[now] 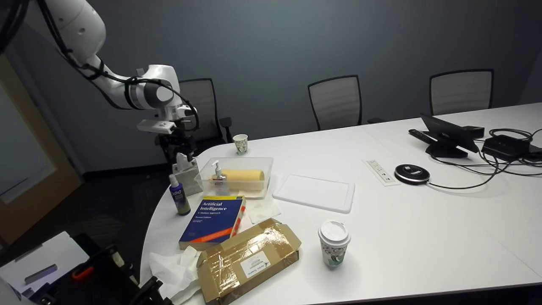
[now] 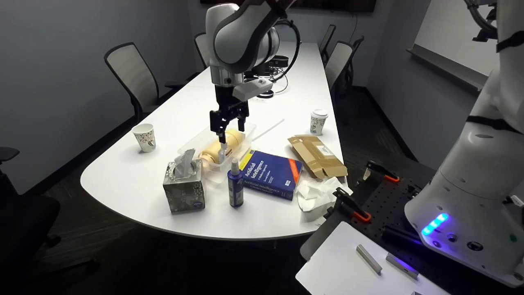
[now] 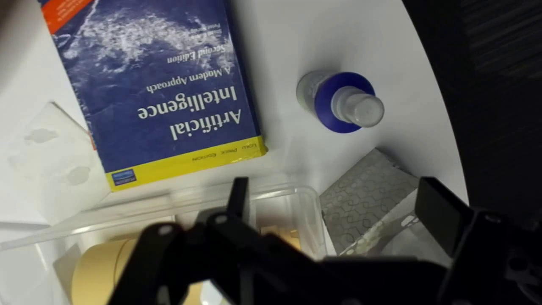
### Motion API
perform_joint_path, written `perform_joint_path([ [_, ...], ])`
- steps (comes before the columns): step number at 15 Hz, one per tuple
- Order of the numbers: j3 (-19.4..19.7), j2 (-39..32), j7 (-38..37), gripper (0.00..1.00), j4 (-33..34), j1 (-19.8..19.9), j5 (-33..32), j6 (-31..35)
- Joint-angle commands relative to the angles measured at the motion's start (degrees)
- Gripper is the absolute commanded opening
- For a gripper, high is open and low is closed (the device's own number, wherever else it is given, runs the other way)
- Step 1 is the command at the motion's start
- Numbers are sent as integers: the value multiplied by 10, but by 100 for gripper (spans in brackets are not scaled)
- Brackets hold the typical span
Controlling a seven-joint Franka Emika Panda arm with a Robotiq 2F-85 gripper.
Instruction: Bring the blue bottle closer to the cup
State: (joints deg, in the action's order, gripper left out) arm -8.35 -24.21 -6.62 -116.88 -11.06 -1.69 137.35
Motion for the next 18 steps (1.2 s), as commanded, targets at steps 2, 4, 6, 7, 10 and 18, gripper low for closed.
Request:
perform_joint_path([
  [2,-3,-10,-55,100,-5,-25,27,-7],
  [4,-4,-16,-77,100,-13,-32,42,1],
  [6,-7,-21,-94,100,-24,-37,61,11],
  [7,-7,-23,-103,100,-30,-40,69,16],
  [10,-1,-31,-129,100,-47,-51,75,40],
  [18,27,-43,-180,100,-82,-75,56,128],
])
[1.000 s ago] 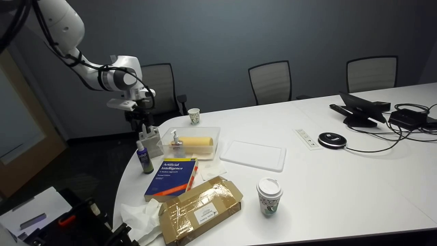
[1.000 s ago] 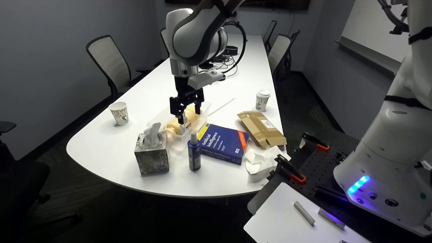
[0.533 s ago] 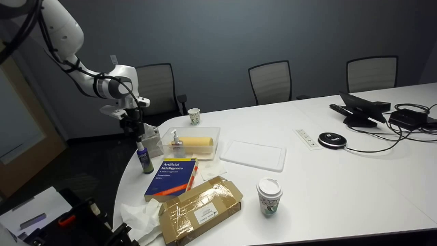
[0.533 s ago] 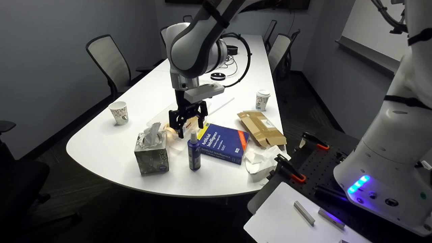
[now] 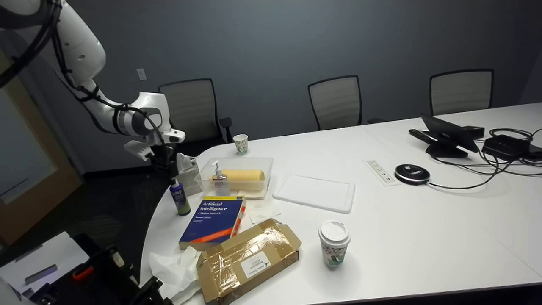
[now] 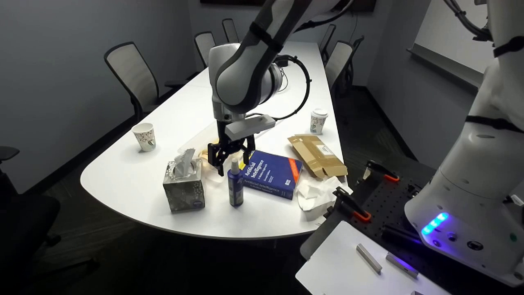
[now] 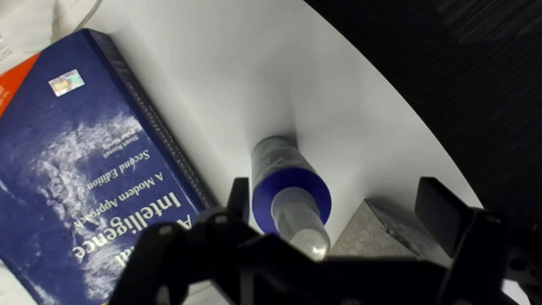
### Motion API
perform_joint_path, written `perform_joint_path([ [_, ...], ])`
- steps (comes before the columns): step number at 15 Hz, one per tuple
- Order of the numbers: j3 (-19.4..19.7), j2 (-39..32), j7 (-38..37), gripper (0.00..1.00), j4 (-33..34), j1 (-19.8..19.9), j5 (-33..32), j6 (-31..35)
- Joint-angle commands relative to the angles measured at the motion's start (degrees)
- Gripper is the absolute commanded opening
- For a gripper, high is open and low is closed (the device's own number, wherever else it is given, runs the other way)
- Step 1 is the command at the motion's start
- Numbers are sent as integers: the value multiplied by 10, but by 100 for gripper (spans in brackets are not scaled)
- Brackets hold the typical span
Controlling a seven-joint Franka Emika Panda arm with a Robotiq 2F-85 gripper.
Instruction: Bring the blue bottle closer to the cup
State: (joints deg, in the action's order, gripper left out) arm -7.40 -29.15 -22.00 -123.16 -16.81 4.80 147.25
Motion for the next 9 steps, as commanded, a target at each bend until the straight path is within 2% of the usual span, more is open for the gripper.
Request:
perform_joint_path([
  [1,23,7,-30,100,-22,-21,-12,36],
  [3,31,7,-36,100,-25,-28,-18,40],
  [4,35,4,-36,75,-26,-30,-20,44],
  [5,37,5,-35,74,-26,-32,-23,47],
  [6,41,5,-38,68,-25,-37,-29,48],
  [9,48,-1,-36,42,-19,-43,-42,58],
])
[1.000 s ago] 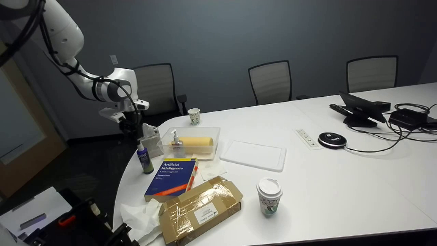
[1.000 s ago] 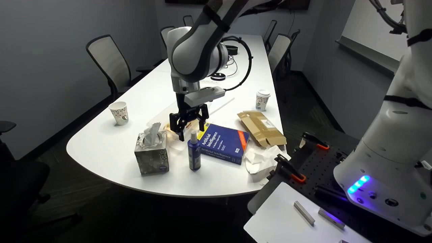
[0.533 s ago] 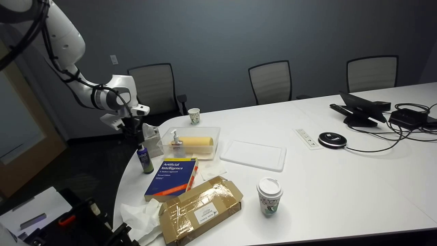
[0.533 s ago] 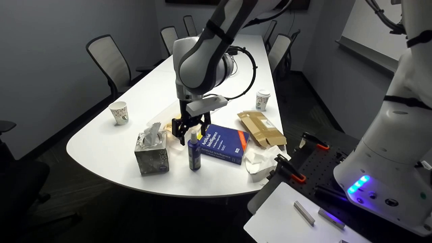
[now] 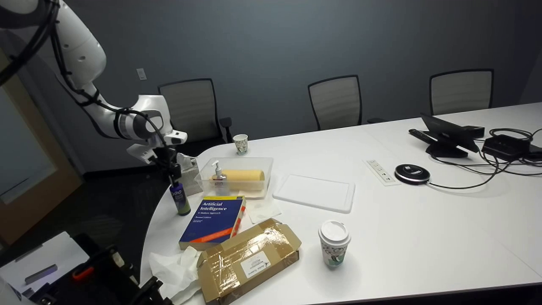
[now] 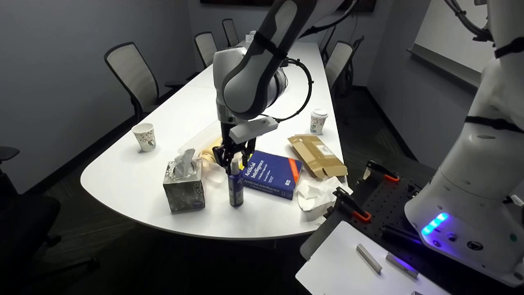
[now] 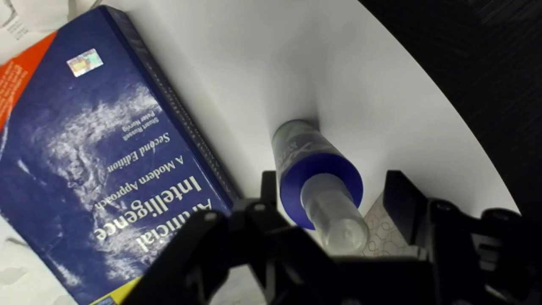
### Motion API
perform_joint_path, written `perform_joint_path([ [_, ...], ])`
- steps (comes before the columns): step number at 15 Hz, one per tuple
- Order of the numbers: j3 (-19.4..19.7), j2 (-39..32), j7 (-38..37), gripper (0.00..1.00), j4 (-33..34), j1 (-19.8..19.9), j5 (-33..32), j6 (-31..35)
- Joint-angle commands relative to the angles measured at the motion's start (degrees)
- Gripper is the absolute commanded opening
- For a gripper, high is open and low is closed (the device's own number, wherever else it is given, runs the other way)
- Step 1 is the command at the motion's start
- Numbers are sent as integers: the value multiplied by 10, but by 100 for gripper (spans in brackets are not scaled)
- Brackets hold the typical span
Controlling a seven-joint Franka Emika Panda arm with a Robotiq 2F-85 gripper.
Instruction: Bring the blue bottle closer to the cup
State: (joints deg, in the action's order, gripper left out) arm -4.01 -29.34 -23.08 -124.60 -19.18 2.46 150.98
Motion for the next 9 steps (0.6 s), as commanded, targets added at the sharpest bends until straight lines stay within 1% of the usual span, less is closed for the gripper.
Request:
perform_joint_path([
  [1,18,-1,-26,35,-2,-22,-23,24],
  [5,24,-7,-22,5,4,-28,-37,28],
  [6,24,-6,-22,7,4,-28,-39,27],
  [9,29,8,-21,7,-1,-31,-46,17],
])
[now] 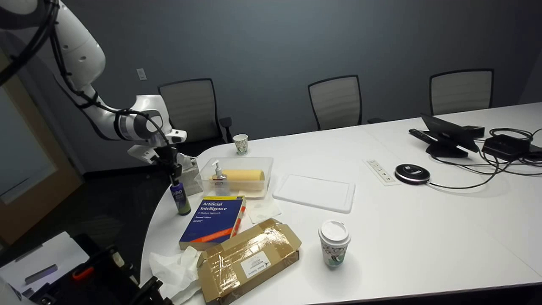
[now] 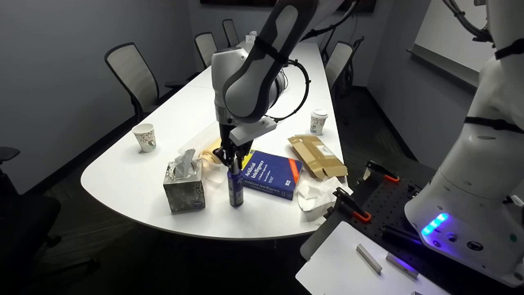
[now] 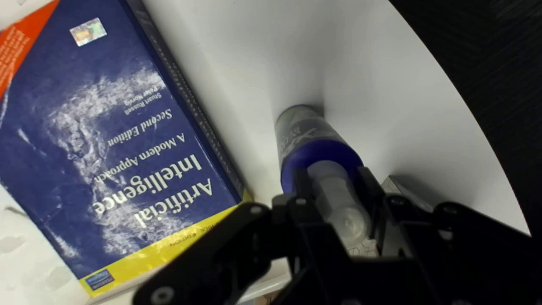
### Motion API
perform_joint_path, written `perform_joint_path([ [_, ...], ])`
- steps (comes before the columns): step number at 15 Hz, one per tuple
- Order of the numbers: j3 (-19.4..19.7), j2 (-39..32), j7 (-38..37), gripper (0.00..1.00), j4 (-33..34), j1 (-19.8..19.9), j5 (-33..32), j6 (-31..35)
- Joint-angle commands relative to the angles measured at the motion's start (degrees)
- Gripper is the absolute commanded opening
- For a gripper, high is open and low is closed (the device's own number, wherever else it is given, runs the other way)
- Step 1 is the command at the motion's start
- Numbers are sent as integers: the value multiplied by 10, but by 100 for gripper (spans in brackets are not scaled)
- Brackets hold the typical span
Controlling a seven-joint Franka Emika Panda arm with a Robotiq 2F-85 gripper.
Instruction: Bring the blue bottle closer to the cup
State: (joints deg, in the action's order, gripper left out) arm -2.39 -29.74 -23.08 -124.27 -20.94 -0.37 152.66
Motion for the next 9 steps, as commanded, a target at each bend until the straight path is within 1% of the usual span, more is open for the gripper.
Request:
perform_joint_path([
  [1,14,20,-17,7,-9,-11,-21,-3],
  [4,15,58,-7,7,-34,2,-20,-11],
  [7,6,101,22,7,-58,32,-8,-8],
  [9,14,141,28,7,-80,52,-9,-14],
])
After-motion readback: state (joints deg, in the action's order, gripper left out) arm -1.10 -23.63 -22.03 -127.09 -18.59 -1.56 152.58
